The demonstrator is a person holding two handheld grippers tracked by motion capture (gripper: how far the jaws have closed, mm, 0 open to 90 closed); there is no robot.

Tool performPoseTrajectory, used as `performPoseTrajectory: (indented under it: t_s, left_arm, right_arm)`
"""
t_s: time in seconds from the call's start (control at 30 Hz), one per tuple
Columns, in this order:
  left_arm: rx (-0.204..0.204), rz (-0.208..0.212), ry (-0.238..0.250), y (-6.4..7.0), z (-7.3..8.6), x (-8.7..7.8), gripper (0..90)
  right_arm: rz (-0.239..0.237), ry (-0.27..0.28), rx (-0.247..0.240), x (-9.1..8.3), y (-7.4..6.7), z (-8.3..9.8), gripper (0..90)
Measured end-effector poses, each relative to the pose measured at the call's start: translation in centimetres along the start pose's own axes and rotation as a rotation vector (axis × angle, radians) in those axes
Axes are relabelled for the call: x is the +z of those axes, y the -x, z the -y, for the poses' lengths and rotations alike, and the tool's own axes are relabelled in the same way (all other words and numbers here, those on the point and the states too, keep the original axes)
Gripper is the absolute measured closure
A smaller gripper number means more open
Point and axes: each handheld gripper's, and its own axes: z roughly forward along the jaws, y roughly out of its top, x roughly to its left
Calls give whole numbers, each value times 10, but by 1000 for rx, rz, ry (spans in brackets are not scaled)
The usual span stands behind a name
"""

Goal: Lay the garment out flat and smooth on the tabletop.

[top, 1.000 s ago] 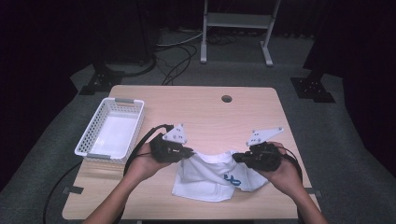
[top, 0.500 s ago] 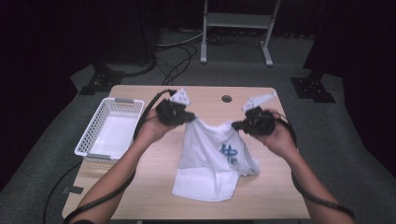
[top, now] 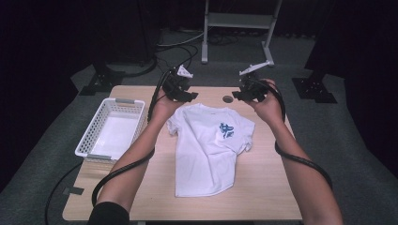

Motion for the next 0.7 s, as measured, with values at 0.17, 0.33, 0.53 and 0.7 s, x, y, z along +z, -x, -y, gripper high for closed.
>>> performPoseTrajectory:
  t_s: [0.17,0.33,0.53,0.7]
  left_arm:
    - [-3,27,-5,11,14,-7,465]
    - [-10,43,-2,22,23,-15,420]
    - [-21,63,-8,37,35,-19,347]
    - [-32,66,-21,49,48,-20,298]
  right_arm:
    - [-24,-26,28,4,-4,27,537]
    - [-50,-34,59,2,-10,48,527]
    - [-59,-36,72,-3,-18,67,482]
    - [-65,-36,85,-8,-24,81,457]
